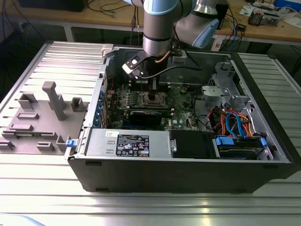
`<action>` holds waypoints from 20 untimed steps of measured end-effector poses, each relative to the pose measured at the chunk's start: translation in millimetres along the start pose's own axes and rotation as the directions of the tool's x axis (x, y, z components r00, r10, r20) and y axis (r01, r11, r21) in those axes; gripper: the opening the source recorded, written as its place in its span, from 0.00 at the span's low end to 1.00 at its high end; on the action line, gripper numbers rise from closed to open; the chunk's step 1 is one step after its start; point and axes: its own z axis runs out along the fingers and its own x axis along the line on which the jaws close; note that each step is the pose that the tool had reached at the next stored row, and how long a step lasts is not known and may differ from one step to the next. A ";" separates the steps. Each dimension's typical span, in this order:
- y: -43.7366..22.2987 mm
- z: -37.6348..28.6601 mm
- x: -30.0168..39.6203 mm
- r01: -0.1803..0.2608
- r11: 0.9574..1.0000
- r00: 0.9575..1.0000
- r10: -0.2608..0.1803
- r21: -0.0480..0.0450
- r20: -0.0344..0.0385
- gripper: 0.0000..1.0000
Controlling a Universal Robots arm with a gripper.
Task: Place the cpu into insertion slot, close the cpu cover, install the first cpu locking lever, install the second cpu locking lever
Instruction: 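Close the cpu cover, then install the first cpu locking lever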
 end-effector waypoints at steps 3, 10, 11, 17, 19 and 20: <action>2.9 0.0 -0.1 0.000 1.000 1.000 0.000 0.001 0.000 0.11; 4.1 0.0 -0.1 0.000 1.000 1.000 0.000 0.001 0.000 0.11; 4.4 0.0 -0.1 0.000 1.000 1.000 0.000 0.001 0.000 0.11; 4.9 -0.5 -0.1 0.000 1.000 1.000 0.000 0.001 0.000 0.11; 4.8 -1.5 -0.2 0.000 1.000 1.000 0.000 0.001 0.000 0.11; 4.8 -2.0 -0.2 0.000 1.000 1.000 0.000 0.001 0.000 0.11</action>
